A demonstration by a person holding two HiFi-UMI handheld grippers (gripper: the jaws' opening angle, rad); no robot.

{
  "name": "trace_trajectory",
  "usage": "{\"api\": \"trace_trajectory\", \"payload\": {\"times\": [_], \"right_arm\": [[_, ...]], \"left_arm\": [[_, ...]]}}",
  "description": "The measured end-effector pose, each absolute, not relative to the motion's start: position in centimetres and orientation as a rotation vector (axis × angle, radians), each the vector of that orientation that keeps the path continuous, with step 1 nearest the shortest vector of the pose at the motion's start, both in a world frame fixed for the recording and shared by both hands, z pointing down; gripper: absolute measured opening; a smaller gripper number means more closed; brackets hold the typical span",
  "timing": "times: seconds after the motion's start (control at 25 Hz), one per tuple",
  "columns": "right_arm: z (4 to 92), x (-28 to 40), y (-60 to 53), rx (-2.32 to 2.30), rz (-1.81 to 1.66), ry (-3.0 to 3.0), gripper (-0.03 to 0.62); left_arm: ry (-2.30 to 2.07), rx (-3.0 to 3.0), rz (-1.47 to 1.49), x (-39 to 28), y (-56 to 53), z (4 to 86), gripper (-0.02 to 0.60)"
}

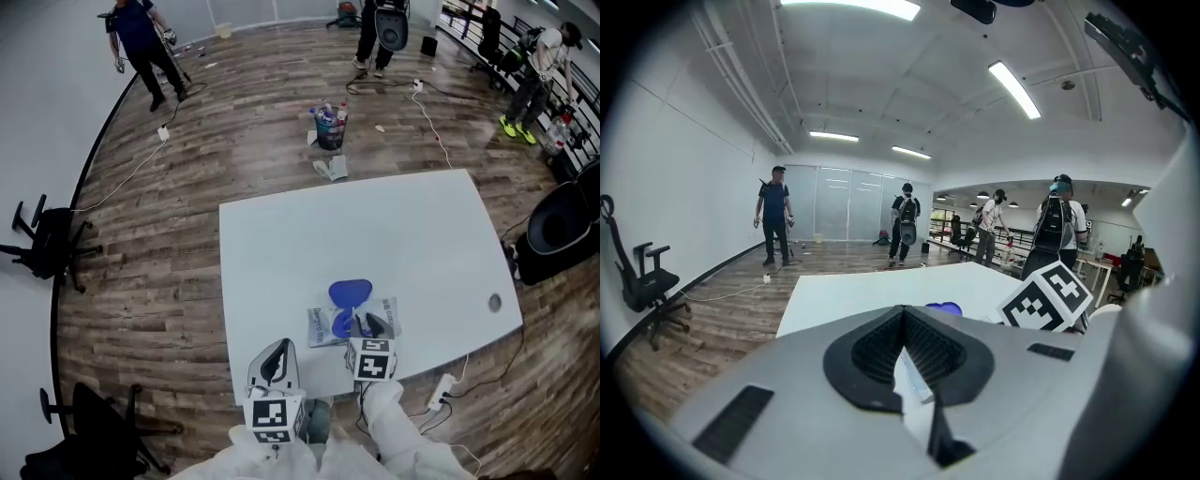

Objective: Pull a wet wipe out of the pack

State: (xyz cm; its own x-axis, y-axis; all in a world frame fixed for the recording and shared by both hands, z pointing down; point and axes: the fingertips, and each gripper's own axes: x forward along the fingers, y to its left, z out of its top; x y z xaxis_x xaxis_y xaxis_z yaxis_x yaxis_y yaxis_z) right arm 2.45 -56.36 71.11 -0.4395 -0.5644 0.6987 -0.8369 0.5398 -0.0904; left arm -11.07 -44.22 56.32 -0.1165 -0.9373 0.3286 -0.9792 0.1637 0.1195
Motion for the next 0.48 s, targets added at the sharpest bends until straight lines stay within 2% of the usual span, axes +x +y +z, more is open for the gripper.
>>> {"api": "trace_trajectory", "payload": {"times": [0.48], "right_arm": [[71.54, 2.47, -56.42, 1.127, 0.554, -2.147, 0.074]], "left_arm": [[-2.115, 1.825, 0.183, -10.86, -44.2, 56.53, 0.009]]}}
